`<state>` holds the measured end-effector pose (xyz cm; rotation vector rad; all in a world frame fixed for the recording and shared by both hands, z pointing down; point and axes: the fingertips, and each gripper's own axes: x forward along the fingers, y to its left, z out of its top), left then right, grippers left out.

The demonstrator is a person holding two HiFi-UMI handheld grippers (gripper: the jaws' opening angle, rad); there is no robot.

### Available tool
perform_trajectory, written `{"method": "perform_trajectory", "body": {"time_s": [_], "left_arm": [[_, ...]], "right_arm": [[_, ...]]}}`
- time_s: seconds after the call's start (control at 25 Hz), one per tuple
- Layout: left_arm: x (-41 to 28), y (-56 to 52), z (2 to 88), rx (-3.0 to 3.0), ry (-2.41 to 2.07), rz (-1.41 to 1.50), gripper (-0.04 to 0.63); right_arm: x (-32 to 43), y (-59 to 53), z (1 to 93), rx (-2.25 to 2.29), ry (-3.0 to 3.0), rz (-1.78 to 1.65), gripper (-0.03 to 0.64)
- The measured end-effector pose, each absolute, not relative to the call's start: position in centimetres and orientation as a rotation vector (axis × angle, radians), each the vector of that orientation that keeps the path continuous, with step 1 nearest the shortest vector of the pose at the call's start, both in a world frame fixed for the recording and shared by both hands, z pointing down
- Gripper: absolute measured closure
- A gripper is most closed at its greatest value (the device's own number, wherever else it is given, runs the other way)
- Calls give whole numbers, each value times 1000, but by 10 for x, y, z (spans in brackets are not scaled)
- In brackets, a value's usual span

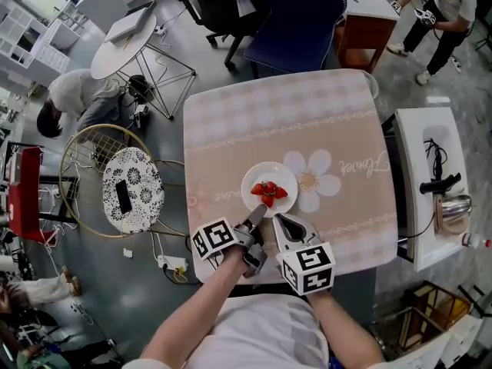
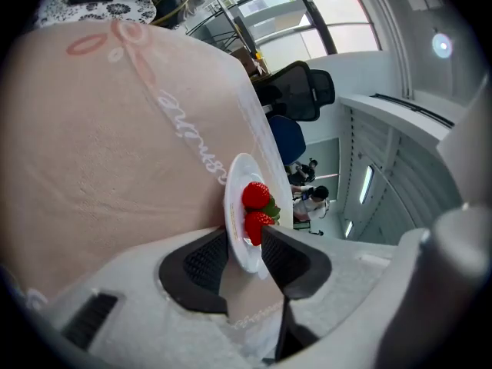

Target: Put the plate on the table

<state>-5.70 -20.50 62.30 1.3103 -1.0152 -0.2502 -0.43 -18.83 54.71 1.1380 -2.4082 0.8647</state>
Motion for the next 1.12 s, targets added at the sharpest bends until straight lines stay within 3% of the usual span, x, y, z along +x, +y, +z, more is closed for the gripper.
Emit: {"method": "perform_trajectory", "body": {"time_s": [0.44,1.0,1.12], "left_arm": [[-59,-198,626,1426,-1168,96,425],[-64,-186,588,1645,-1247,270,431],[-66,-179,577,1711,-1249,300,471]], "right_arm": [[0,-184,546,1096,-2443,869,613],[-6,-186,537,1055,-2492,896,612],[-7,-182,534,1063,-2485,885,612]]}}
